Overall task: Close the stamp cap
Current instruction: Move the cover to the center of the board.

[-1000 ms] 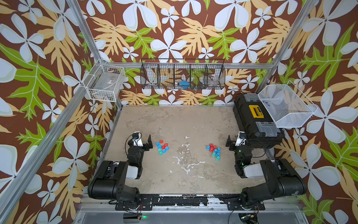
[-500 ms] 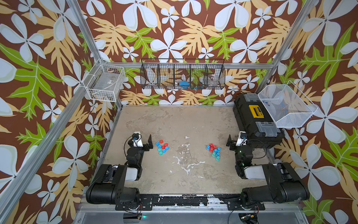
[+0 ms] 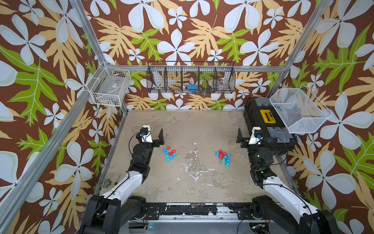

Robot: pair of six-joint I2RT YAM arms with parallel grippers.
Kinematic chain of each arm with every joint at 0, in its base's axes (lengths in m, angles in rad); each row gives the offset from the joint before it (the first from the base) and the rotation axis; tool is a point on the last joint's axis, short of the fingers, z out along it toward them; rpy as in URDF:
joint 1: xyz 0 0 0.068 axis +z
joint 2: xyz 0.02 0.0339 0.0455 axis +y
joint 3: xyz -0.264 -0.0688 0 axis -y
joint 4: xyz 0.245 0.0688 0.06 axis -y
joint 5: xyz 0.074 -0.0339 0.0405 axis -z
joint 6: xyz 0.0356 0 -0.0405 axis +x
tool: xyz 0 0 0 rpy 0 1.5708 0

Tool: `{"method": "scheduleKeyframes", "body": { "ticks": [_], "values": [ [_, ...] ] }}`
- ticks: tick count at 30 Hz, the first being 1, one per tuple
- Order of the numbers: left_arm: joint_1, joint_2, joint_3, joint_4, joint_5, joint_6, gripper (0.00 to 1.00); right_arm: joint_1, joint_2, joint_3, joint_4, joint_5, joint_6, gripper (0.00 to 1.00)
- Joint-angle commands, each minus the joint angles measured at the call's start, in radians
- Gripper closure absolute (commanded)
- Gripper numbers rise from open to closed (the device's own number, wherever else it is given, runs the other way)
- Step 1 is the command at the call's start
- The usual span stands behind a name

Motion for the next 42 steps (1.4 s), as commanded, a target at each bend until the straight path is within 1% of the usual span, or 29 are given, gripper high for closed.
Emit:
{"method": "scheduleKeyframes", "body": {
  "ticks": [1, 2, 3, 4, 5, 6, 8, 9, 10, 11, 12, 13, 16, 19, 21, 22, 23, 24, 25, 26, 28, 30, 33, 34, 35, 36, 38, 40, 42],
  "values": [
    [-0.006, -0.068, 0.125, -0.335, -0.087, -0.18, 0.0, 0.019, -0.052, 0.091, -0.19, -0.059, 0.021, 0.0],
    [-0.007, -0.097, 0.195, -0.47, -0.054, -0.218, 0.0, 0.02, -0.068, 0.133, -0.259, -0.092, 0.022, 0.0],
    [-0.007, -0.119, 0.254, -0.58, 0.003, -0.207, 0.0, 0.019, -0.087, 0.169, -0.348, -0.07, 0.055, 0.0],
    [-0.006, -0.135, 0.284, -0.645, 0.022, -0.215, 0.0, 0.018, -0.093, 0.183, -0.382, -0.006, 0.136, 0.0],
    [-0.008, -0.151, 0.292, -0.692, -0.032, -0.271, 0.0, 0.013, -0.098, 0.196, -0.417, 0.025, 0.225, 0.0],
    [-0.006, -0.165, 0.278, -0.718, -0.099, -0.334, 0.0, 0.008, -0.091, 0.209, -0.439, -0.032, 0.259, 0.0],
    [-0.003, -0.187, 0.228, -0.708, -0.143, -0.381, 0.0, 0.007, -0.058, 0.249, -0.502, -0.117, 0.321, 0.0],
    [-0.002, -0.191, 0.2, -0.711, -0.208, -0.488, 0.0, 0.009, -0.048, 0.269, -0.526, -0.143, 0.353, 0.0],
    [0.005, -0.191, 0.192, -0.743, -0.214, -0.58, 0.0, 0.009, -0.047, 0.272, -0.528, -0.161, 0.371, 0.0],
    [0.026, -0.187, 0.178, -0.711, -0.073, -0.559, 0.0, 0.01, -0.052, 0.263, -0.511, -0.176, 0.392, 0.0],
    [0.032, -0.171, 0.177, -0.686, 0.031, -0.533, 0.0, 0.011, -0.056, 0.252, -0.486, -0.185, 0.403, 0.0],
    [0.031, -0.146, 0.196, -0.714, 0.069, -0.54, 0.0, 0.011, -0.051, 0.249, -0.474, -0.181, 0.413, 0.0],
    [0.029, -0.06, 0.243, -0.763, 0.217, -0.529, 0.0, 0.014, 0.022, 0.327, -0.595, -0.158, 0.417, 0.0],
    [0.027, -0.049, 0.238, -0.762, 0.26, -0.572, 0.0, 0.02, 0.119, 0.425, -0.738, -0.175, 0.394, 0.0],
    [0.027, -0.066, 0.217, -0.735, 0.297, -0.582, 0.0, 0.018, 0.161, 0.486, -0.833, -0.228, 0.393, 0.0],
    [0.028, -0.076, 0.2, -0.717, 0.311, -0.597, 0.0, 0.011, 0.175, 0.498, -0.844, -0.301, 0.392, 0.0],
    [0.027, -0.087, 0.184, -0.708, 0.316, -0.622, 0.0, 0.001, 0.175, 0.487, -0.83, -0.363, 0.422, 0.0],
    [0.027, -0.099, 0.174, -0.706, 0.329, -0.633, 0.0, -0.01, 0.163, 0.46, -0.785, -0.424, 0.453, 0.0],
    [0.025, -0.116, 0.164, -0.706, 0.341, -0.64, 0.0, -0.011, 0.147, 0.423, -0.731, -0.463, 0.483, 0.0],
    [0.018, -0.134, 0.152, -0.701, 0.347, -0.647, 0.0, -0.01, 0.137, 0.416, -0.731, -0.48, 0.492, 0.0],
    [0.017, -0.165, 0.145, -0.734, 0.365, -0.647, 0.0, 0.005, 0.148, 0.447, -0.814, -0.442, 0.467, 0.05],
    [0.016, -0.193, 0.164, -0.806, 0.395, -0.6, 0.0, 0.017, 0.174, 0.496, -0.928, -0.412, 0.428, 0.07],
    [0.014, -0.256, 0.174, -0.903, 0.423, -0.525, 0.0, 0.038, 0.193, 0.558, -1.09, -0.339, 0.373, 0.06],
    [0.015, -0.279, 0.166, -0.923, 0.426, -0.528, 0.0, 0.044, 0.185, 0.556, -1.106, -0.327, 0.356, 0.02],
    [0.015, -0.294, 0.16, -0.947, 0.431, -0.547, 0.0, 0.049, 0.17, 0.54, -1.108, -0.329, 0.346, 0.0],
    [0.015, -0.303, 0.151, -0.944, 0.462, -0.559, 0.0, 0.049, 0.154, 0.524, -1.103, -0.342, 0.337, 0.0],
    [0.015, -0.313, 0.12, -0.891, 0.575, -0.6, 0.0, 0.049, 0.108, 0.481, -1.091, -0.386, 0.344, 0.0],
    [0.014, -0.312, 0.124, -0.91, 0.575, -0.609, 0.0, 0.048, 0.056, 0.433, -1.07, -0.413, 0.372, 0.0],
    [0.015, -0.312, 0.137, -0.934, 0.558, -0.586, 0.01, 0.049, 0.007, 0.385, -1.051, -0.429, 0.394, 0.01]
  ]
}}
